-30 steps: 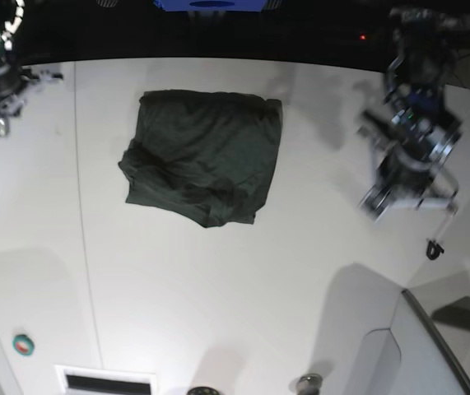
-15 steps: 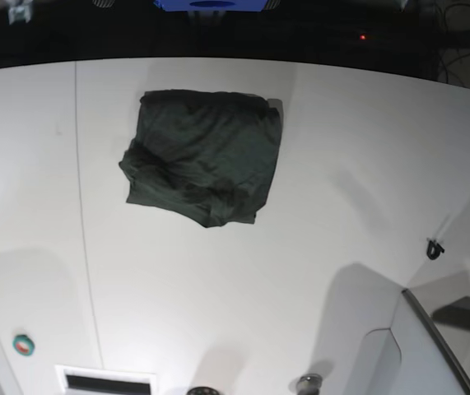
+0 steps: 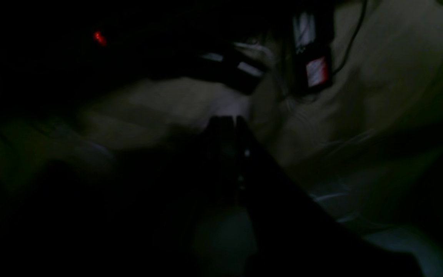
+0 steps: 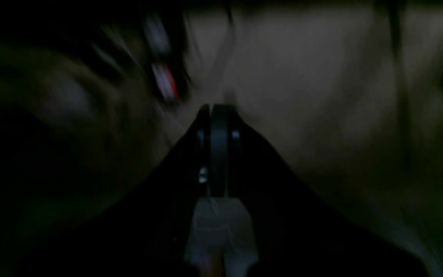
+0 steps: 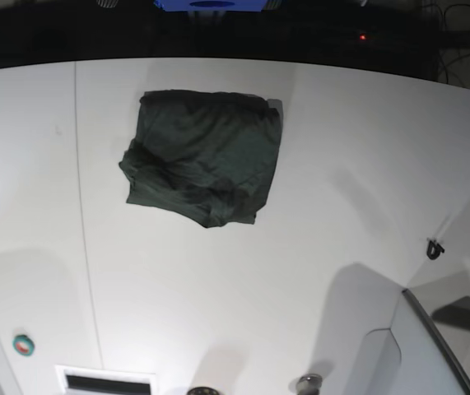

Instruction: Layout the t-shirt on the table in an organized manner, then fold the t-shirt properly

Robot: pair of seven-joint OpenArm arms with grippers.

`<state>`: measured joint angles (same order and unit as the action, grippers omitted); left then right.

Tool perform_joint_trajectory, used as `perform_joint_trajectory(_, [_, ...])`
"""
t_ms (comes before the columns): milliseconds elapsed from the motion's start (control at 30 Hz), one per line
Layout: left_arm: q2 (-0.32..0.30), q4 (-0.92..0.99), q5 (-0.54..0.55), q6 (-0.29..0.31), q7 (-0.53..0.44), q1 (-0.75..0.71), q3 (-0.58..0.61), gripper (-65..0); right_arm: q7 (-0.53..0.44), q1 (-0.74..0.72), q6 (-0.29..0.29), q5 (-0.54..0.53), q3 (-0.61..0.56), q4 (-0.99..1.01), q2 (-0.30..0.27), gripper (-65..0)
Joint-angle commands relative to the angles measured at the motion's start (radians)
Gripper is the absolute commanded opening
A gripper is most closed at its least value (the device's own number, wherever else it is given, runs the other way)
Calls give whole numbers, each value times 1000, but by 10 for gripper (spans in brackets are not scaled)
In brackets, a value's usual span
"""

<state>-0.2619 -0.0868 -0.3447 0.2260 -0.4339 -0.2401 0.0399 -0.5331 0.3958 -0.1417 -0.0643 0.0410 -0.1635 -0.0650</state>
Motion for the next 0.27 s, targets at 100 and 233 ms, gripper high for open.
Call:
perform_joint_trajectory(100, [13,-5,11,-93,-18,37,150,-650,28,-24,0,1,-6,3,0,-650])
perform_joint_trajectory(233, [29,-6,11,-95,-21,52,162,-650,40,-48,0,1,-6,2,-22,-650])
